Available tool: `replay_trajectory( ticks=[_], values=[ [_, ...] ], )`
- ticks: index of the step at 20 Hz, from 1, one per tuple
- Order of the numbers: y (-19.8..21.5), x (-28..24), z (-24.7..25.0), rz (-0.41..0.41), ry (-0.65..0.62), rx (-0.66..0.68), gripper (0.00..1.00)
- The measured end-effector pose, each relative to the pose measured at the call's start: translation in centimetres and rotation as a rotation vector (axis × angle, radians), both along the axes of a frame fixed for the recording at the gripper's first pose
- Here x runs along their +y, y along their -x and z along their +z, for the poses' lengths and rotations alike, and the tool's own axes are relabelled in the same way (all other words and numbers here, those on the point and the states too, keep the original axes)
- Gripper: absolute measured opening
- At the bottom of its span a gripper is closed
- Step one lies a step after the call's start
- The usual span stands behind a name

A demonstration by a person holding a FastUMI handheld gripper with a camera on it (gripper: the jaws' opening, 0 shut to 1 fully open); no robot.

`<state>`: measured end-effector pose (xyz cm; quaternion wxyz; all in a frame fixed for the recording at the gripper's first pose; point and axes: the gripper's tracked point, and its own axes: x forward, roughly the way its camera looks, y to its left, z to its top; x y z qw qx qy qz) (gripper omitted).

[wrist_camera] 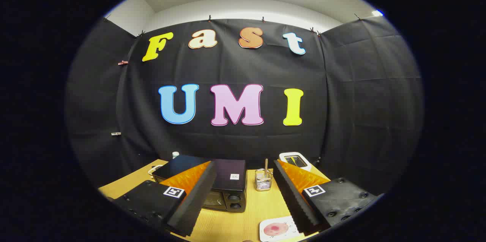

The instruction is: Open the toaster oven, put the food inside, and close the toaster oven door.

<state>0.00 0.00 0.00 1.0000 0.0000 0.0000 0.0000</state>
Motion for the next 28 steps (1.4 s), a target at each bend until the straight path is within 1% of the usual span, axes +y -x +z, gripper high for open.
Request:
replay_trajectory(
  ticks=[20,28],
  values=[
    [1.0,1.2,-1.6,-0.047,0.001,0.041,0.98],
    [0.9,1.9,-2.4,-0.042,-0.001,0.063,0.98]
  ],
)
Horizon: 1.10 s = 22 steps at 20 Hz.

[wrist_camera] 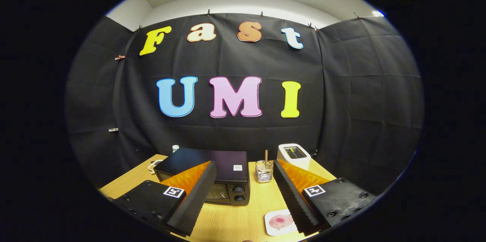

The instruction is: Open the toaster oven, put the food inside, and close the toaster oven door.

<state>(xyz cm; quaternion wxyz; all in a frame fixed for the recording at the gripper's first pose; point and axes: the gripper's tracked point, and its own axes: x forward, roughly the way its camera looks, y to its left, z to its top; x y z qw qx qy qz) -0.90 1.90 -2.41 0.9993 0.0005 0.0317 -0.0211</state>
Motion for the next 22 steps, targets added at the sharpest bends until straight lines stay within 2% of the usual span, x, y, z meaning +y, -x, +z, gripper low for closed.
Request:
replay_trajectory(
  ticks=[7,15,22],
  values=[
    [-1.5,2.9,-2.1,0.041,-0.016,0.055,0.98],
    [-6.6,8.8,-7.4,0.071,-0.038,0.179,0.99],
    [-10.5,13.7,-12.2,0.053,-0.034,0.253,0.99]
  ],
)
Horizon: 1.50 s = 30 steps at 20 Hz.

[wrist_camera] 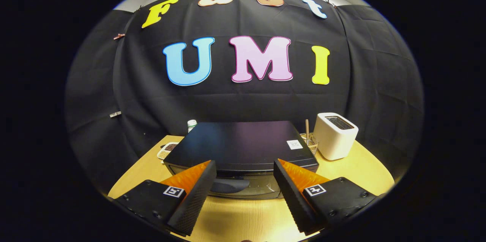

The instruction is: Open the toaster oven, put the food inside, and close the toaster oven door.

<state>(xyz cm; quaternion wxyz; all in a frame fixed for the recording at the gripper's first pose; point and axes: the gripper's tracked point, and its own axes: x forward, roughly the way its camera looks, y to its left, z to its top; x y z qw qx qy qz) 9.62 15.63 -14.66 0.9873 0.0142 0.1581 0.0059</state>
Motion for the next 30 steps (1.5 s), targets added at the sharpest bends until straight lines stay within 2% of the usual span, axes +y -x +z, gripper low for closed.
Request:
replay_trajectory(
  ticks=[6,13,18,25,28,30],
  values=[
    [-1.5,1.8,-4.2,-0.041,-0.013,0.07,0.99],
    [-2.2,1.9,-5.6,-0.071,-0.069,0.109,1.0],
    [-1.3,2.3,-6.1,-0.028,-0.115,0.172,1.0],
    [2.5,2.4,-6.8,-0.006,-0.063,0.209,0.99],
    [4.6,2.5,-7.6,0.024,-0.065,0.24,0.99],
    [5.8,2.3,-9.0,0.067,-0.009,0.276,0.99]
  ],
)
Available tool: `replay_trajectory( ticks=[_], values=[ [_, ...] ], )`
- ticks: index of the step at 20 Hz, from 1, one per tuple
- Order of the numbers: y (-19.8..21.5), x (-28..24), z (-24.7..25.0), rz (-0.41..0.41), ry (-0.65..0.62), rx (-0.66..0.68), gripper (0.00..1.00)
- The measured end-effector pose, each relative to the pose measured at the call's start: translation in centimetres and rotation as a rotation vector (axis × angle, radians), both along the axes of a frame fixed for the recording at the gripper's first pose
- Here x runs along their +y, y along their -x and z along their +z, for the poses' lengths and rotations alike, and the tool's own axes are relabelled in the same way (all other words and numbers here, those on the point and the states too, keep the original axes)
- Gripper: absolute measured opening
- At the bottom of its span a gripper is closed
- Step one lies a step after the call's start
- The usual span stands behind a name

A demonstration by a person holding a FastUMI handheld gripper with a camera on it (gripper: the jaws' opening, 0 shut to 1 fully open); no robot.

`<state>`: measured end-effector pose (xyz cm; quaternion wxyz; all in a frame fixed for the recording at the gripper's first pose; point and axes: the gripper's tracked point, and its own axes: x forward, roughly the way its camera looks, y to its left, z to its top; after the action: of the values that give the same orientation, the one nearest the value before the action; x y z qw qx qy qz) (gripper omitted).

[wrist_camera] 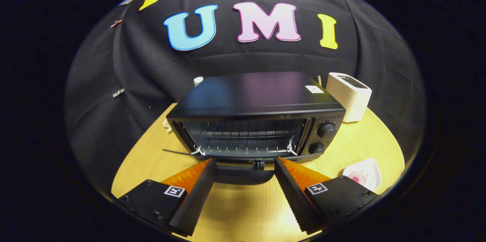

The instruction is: Open the toaster oven, put the food inside, and close the toaster oven door.

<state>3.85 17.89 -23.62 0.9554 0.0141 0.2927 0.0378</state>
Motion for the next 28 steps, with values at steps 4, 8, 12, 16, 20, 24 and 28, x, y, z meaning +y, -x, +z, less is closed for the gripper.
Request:
replay_trajectory(
  ticks=[4,8,12,16,20,24,28],
  values=[
    [3.6,-2.0,-5.5,-0.056,-0.05,0.172,0.99],
    [4.5,-2.8,-6.3,-0.015,-0.038,0.18,0.97],
    [0.5,-1.5,1.4,0.087,0.039,-0.081,0.97],
    [-4.2,0.1,4.6,0.056,0.018,-0.161,0.97],
    [-7.2,0.0,4.0,-0.017,-0.015,-0.151,0.96],
    [-7.6,0.1,3.9,-0.049,-0.023,-0.148,0.97],
    [-6.8,-0.1,2.8,-0.073,-0.103,-0.05,0.97]
  ],
)
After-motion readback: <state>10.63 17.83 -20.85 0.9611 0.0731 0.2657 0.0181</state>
